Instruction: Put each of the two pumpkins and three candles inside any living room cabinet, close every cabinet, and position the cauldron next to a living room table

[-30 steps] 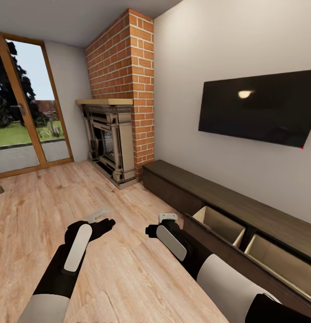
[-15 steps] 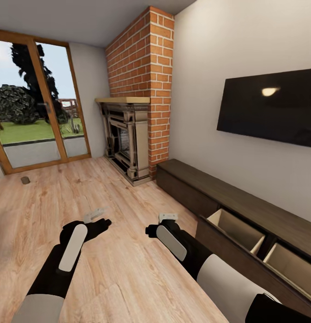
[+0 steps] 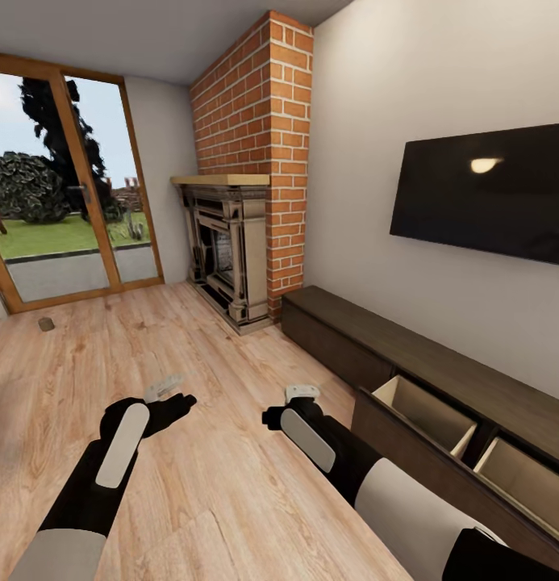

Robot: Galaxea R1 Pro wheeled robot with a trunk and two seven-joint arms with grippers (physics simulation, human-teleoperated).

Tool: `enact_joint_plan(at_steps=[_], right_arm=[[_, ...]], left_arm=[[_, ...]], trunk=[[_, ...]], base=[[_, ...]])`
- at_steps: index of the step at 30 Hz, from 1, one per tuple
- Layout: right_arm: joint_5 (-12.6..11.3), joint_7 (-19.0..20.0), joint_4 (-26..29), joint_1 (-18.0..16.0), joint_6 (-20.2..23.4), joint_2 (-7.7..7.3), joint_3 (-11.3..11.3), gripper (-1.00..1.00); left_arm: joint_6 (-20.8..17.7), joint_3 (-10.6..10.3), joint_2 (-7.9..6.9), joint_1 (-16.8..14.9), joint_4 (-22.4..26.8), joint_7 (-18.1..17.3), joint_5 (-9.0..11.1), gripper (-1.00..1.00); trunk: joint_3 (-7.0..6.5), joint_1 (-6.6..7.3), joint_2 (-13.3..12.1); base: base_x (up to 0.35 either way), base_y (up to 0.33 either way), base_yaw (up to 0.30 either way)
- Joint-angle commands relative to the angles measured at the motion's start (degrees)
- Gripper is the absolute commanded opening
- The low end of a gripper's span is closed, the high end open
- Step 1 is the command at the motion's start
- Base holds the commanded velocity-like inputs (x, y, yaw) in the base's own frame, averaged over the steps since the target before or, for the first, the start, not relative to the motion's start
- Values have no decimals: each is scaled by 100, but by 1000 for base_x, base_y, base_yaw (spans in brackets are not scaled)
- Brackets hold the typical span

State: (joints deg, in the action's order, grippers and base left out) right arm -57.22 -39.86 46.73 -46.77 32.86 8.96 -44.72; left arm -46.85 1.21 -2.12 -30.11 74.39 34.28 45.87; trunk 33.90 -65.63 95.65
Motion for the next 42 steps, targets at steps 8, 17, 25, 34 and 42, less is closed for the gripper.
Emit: enact_joint_plan(at_steps=[8,17,25,34,42], right_arm=[[-72,-76,-23,-7,-334,-17,35,100],[-61,-41,-67,-7,-499,-12,-25,100],[-62,-43,-73,-7,-491,-28,-19,100],[-61,112,-49,-7,-482,-30,-44,100],[-46,519,-67,-7,-464,-34,-51,100]], left_arm=[[-66,51,-364,47,1,43,58,100],[2,79,-458,98,-555,53,32,100],[5,219,-469,100,-608,50,27,100],[1,233,-471,100,-603,29,40,100],[1,230,-474,98,-595,22,45,100]], trunk=[[6,0,3],[16,0,3],[51,0,3],[104,0,3],[147,0,3]], base=[[0,0,5],[0,0,192],[0,0,256],[0,0,226],[0,0,240]])
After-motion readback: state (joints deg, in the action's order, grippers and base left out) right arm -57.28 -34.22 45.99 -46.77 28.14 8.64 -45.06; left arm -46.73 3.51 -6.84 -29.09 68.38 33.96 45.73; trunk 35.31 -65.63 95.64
